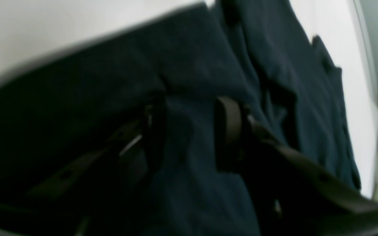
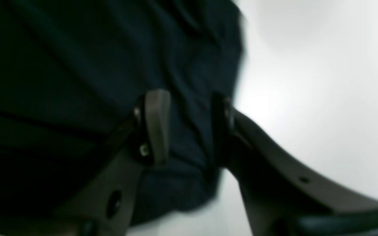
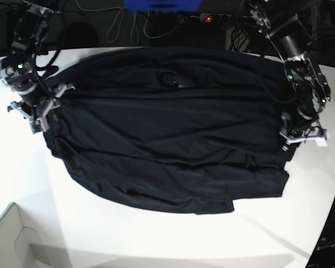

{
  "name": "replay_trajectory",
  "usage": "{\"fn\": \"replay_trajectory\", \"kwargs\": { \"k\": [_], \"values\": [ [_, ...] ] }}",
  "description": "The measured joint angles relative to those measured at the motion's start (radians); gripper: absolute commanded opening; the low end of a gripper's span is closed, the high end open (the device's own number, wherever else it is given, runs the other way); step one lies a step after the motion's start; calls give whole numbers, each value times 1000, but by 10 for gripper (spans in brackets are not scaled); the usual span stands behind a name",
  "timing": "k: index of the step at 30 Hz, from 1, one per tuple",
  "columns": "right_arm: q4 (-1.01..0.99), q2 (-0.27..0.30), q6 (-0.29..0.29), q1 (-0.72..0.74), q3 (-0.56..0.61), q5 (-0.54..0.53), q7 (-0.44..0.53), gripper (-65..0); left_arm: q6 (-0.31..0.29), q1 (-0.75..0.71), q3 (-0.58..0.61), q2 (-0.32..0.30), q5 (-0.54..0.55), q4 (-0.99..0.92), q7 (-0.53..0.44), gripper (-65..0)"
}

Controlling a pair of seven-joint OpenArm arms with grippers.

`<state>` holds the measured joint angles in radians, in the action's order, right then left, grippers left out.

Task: Layout the t-shirt on the table in an organized manner, then fold the t-shirt properly
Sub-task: 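Move the right gripper along the shirt side and pinch the fabric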

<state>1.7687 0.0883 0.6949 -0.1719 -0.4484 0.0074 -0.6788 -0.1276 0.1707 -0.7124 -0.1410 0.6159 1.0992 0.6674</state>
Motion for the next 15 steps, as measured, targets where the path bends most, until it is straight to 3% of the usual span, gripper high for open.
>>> {"fn": "replay_trajectory", "kwargs": {
  "k": [5,15],
  "values": [
    [-1,-3,0,34,92,0,-6,-434,-24,-31,5,-45,22,-60,-139,-411],
    [-87,-1,0,148,246,6,-12,-433,-37,-112,-4,-89,44,-50,-175,-411]
  ]
}}
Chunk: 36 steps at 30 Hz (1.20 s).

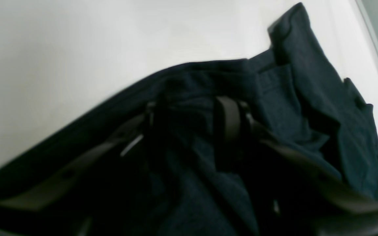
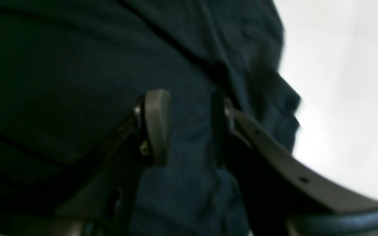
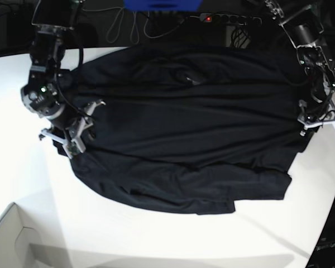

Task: Layout the t-shirt on the table in an organized manner, then fold the t-shirt properly
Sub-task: 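Move the right gripper along the shirt side and pinch the fabric, then drag the pinched fabric with the right gripper outward to flatten the side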

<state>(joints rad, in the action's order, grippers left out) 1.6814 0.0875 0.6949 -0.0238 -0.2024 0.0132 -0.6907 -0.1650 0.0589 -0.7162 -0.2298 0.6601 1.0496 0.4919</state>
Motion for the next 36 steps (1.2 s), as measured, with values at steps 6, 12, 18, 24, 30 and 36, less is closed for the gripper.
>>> {"fn": "replay_trajectory", "kwargs": {
  "k": [6,12,18,24,30,36],
  "values": [
    [-119,6,0,112,86,3,-4,-429,1,2,0,0,0,0,0,-411],
    [-223,7,0,233,161,3,9,-328,1,8,0,0,-2,0,4,-411],
    [-344,28,0,311,243,99,30,-296,25,16,-2,3,-24,35,35,-411],
    [-449,-12,0,288,258,283,273,-296,41,5,7,12,-43,85,66,-411],
    [-477,2,-15,264,255,364,364,-296,42,12,6,11,-50,80,65,-411],
    [-504,19,-111,266,255,369,407,-295,42,17,6,13,-50,80,64,-411]
  ]
}}
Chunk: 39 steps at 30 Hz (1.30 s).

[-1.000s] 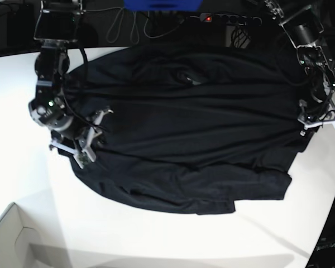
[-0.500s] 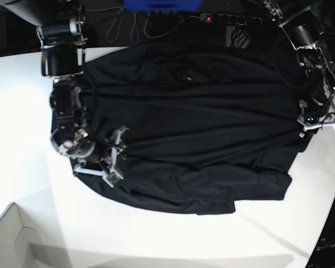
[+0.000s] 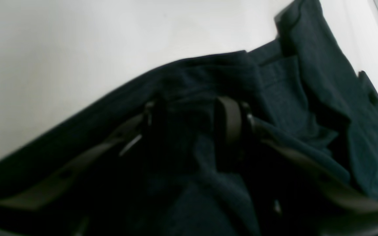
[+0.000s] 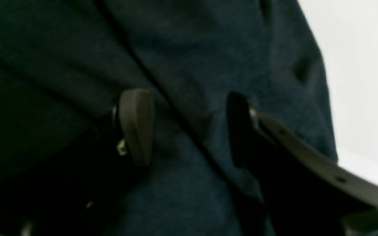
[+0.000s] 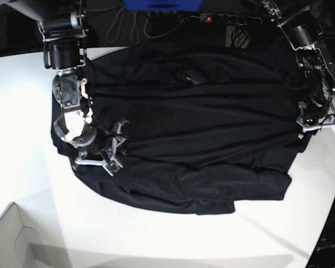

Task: Layout the t-shirt on the table in an organized manner, then fold the t-shirt properly
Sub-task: 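Drag the pinched fabric with the right gripper outward to flatten the side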

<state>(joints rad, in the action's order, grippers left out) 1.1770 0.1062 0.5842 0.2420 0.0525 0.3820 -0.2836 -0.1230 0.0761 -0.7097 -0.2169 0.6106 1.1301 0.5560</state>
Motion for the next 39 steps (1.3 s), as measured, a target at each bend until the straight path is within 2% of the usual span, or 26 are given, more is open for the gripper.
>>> {"fn": "replay_trajectory", "kwargs": {
  "k": [9,14,20,27,39],
  "values": [
    [-89,18,-111,32,1,-14,66,-296,0,0,-3,-1,0,-2,0,-411],
    [-90,32,-111,26,1,-15,95,-299,0,-1,-3,-1,0,-2,1,-411],
    [-90,48,-110,26,3,-16,95,-374,0,-1,-3,-2,0,-3,1,-411],
    [-89,85,-111,26,2,-13,95,-376,0,-1,-3,-1,0,-3,1,-411],
    [-89,109,-110,27,0,-12,93,-382,0,-1,-3,-1,0,-3,1,-411]
  ]
}}
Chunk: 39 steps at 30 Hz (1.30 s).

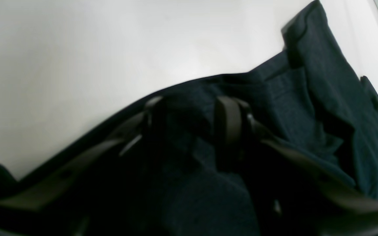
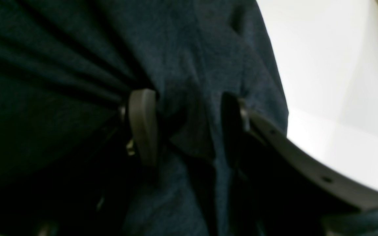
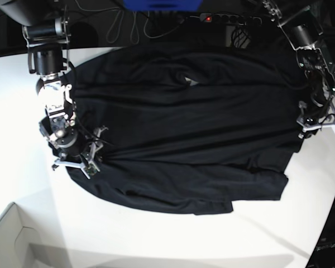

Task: Layout the t-shirt on the table in an organized manner, then fold the t-shirt properly
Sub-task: 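Drag the pinched fabric with the right gripper outward to flatten the side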

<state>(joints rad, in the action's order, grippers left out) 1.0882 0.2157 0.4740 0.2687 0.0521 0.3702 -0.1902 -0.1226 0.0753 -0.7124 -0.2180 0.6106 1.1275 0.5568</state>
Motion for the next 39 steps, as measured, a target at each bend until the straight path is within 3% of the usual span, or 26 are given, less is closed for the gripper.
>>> {"fn": "replay_trajectory", "kwargs": {
  "k": [3,10,13,36,39],
  "values": [
    [0,-8,0,0,-36,0,-5,-408,0,0,0,0,0,0,0,-411],
    [0,-16,3,15,-43,8,-15,-615,0,0,0,0,0,0,0,-411],
    [0,-17,2,19,-43,8,-14,-650,0,0,0,0,0,0,-1,-411],
    [71,-16,3,40,-43,11,-23,-650,0,0,0,2,0,0,-4,-411],
    [71,-14,3,40,-43,11,-23,-585,0,0,0,2,0,0,-4,-411]
  ]
}}
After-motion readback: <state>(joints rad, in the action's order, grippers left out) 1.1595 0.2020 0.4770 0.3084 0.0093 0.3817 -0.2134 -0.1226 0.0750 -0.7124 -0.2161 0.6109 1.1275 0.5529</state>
